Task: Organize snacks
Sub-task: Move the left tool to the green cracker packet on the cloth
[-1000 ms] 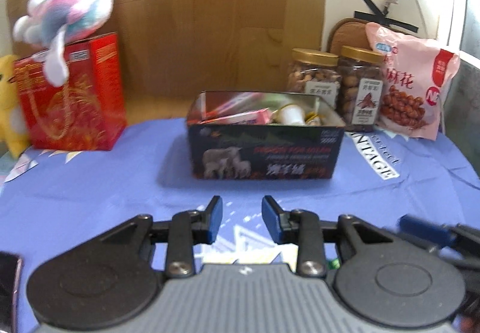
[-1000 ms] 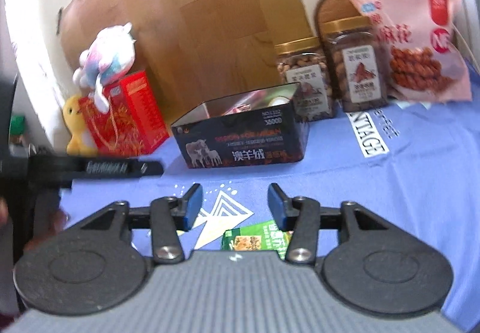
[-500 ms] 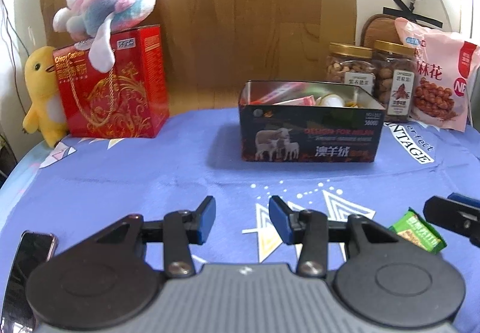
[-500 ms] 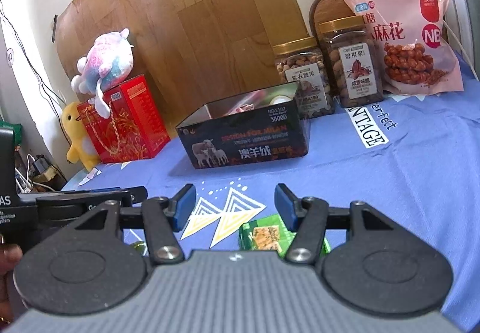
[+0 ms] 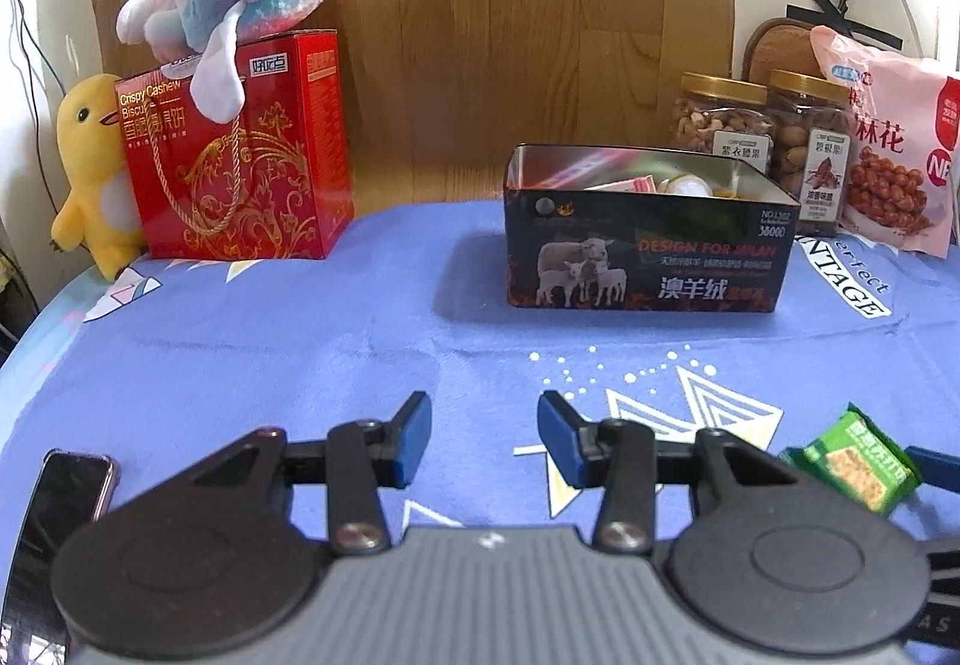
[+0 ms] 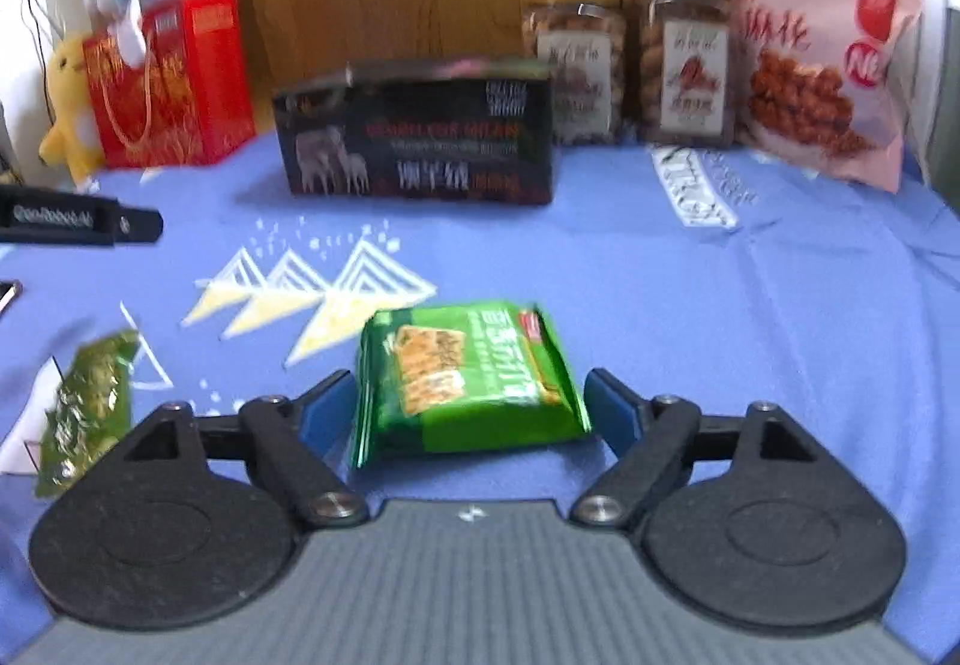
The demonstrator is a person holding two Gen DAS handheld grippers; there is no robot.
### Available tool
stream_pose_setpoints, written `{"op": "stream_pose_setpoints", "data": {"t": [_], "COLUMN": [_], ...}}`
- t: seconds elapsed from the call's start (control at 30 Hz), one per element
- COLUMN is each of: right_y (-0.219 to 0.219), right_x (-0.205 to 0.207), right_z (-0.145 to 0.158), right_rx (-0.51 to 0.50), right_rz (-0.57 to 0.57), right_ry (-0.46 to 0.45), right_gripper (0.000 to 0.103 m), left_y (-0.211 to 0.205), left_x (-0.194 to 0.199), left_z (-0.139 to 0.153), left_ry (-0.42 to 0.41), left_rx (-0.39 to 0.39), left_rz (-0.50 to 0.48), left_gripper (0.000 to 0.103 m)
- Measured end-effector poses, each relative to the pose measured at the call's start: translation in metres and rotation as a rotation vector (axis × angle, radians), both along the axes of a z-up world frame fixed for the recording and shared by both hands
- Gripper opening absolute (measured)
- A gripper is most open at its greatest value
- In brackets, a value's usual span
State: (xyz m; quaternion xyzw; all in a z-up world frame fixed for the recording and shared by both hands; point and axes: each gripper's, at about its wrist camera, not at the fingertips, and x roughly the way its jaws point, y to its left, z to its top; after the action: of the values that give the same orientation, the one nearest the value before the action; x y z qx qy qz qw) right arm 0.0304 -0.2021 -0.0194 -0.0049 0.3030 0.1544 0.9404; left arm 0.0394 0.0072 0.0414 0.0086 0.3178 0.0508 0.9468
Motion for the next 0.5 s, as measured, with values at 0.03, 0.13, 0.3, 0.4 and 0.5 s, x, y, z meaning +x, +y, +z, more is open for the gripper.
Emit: {"op": "stream_pose_setpoints", "data": {"t": [0.03, 0.13, 0.3, 0.4, 0.5], "right_y": [0.001, 0.004, 0.012, 0.005, -0.016], "right_x": [0.001, 0.004, -0.008, -0.009, -0.002], "right_z": [-0.001, 0.002, 0.011, 0.009, 0.012], "right_rx": [-0.025, -0.067, -0.131, -0.223, -0.198], "right_rz": [0.009, 0.068, 0.293, 0.226, 0.135], "right_ry": [-0.017, -0.043, -0.158, -0.259, -0.238], "right_gripper": [0.071, 0.062, 0.065, 0.081, 0.083], "left_y": [0.000, 0.000, -0.001, 0.000, -0.001], "left_x": [0.001, 0.003, 0.007, 0.009, 0.012], "left_z": [0.000, -0.002, -0.004, -0.004, -0.001], "left_ry": [0.001, 0.006, 0.014, 0.024, 0.034], "left_rx": [0.002, 0.009, 0.014, -0.010, -0.078], "left_rz": [0.001, 0.004, 0.002, -0.013, -0.068], "left_gripper": [0.040, 0.040, 0.041, 0.041, 0.043]}}
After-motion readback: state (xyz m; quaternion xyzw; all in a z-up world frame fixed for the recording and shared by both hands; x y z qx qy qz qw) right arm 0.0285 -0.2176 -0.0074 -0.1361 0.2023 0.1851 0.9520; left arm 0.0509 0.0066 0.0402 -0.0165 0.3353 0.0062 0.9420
